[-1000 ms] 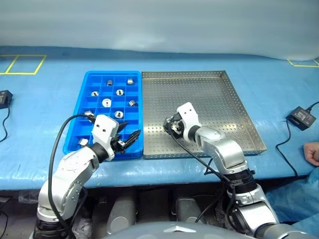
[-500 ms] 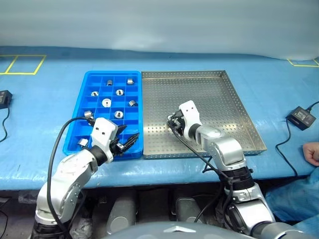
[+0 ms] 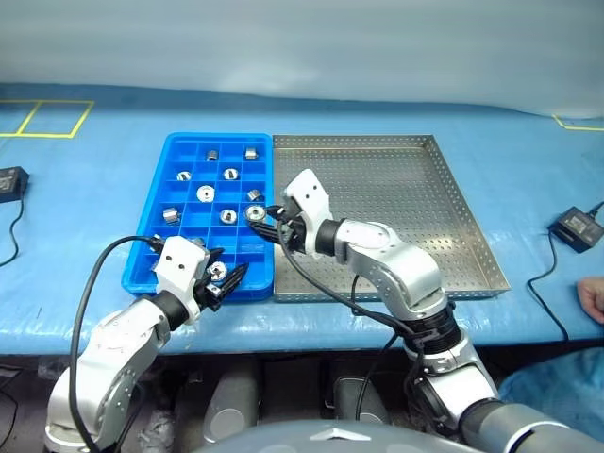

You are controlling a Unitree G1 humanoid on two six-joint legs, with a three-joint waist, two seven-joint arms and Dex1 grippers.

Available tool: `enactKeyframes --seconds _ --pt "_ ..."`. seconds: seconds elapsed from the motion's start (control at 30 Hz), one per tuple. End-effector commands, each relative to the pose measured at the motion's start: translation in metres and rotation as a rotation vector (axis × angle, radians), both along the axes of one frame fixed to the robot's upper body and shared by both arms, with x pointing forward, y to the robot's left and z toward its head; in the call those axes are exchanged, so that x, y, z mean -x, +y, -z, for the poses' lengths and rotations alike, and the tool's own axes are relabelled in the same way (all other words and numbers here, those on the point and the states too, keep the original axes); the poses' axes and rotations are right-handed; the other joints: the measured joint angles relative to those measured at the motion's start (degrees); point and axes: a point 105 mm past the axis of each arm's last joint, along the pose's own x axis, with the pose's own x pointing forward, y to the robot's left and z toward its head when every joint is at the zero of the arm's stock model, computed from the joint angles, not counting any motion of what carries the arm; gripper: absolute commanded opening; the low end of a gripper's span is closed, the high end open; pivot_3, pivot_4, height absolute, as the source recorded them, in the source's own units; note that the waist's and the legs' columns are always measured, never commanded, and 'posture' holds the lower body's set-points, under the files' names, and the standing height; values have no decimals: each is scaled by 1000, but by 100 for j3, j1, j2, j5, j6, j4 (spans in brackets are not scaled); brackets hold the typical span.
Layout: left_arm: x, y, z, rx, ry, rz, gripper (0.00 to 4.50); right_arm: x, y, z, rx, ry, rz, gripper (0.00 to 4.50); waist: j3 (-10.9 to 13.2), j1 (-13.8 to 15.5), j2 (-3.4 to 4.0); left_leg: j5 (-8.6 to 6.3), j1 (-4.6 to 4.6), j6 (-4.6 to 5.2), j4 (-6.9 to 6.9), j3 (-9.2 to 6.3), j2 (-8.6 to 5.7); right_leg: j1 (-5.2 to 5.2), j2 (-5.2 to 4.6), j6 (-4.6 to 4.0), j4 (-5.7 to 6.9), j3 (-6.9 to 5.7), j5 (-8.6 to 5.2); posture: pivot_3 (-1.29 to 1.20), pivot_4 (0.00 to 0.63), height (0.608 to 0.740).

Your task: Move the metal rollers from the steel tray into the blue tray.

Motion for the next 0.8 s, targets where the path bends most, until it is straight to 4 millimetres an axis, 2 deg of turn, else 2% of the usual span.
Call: enactKeyframes --seconds 0.03,0.17,0.2,0.33,0.4,0.53,0.63,0.73,0.8 --pt "2 -2 -15 6 -66 -7 2994 -4 11 -1 -6 -20 -23 1688 0 48 0 0 0 0 1 1 0 0 0 0 0 0 0 199 150 740" --pt "3 -3 -16 8 -68 -14 2994 -16 8 14 64 -26 30 1688 0 101 0 -1 -2 -1 0 4 0 -4 -2 -1 0 0 1 208 150 740" --pt "3 -2 -15 7 -68 -18 2994 -17 7 14 67 -27 35 2417 0 105 0 -1 -5 -1 -1 5 0 -8 -3 -3 0 0 2 208 150 740" --pt "3 0 -14 3 -63 -27 2994 -17 2 14 88 -54 45 3711 0 108 0 -3 -9 -5 -7 6 2 -15 0 -11 0 -1 4 193 150 740" --pt "0 -1 -14 4 -66 -28 2994 -14 -2 5 55 -84 51 4335 0 106 0 -3 -9 -5 -7 7 3 -15 2 -11 0 -1 3 182 150 740" --pt "-6 -1 -19 18 -95 -42 2994 -11 -17 -13 0 -153 82 4335 0 107 0 -3 -10 -5 -7 7 3 -15 2 -5 0 -1 -2 166 150 740" --pt "-17 7 -28 40 -150 -105 2994 -17 -56 -18 5 -213 169 4335 -2 154 -2 -3 -9 -5 -1 7 2 -9 1 -4 -3 -2 -2 153 150 740" --pt "-24 13 -33 61 -177 -142 2994 -22 -97 -7 47 -193 226 4335 -2 175 -3 -3 -9 -5 4 10 0 -8 -2 -3 -3 -3 -2 136 150 740" --pt "-25 13 -33 57 -177 -122 2994 -18 -114 3 66 -153 210 4335 -2 168 -3 -3 -9 -5 4 12 2 -9 -2 -3 -3 -3 -2 133 150 740"
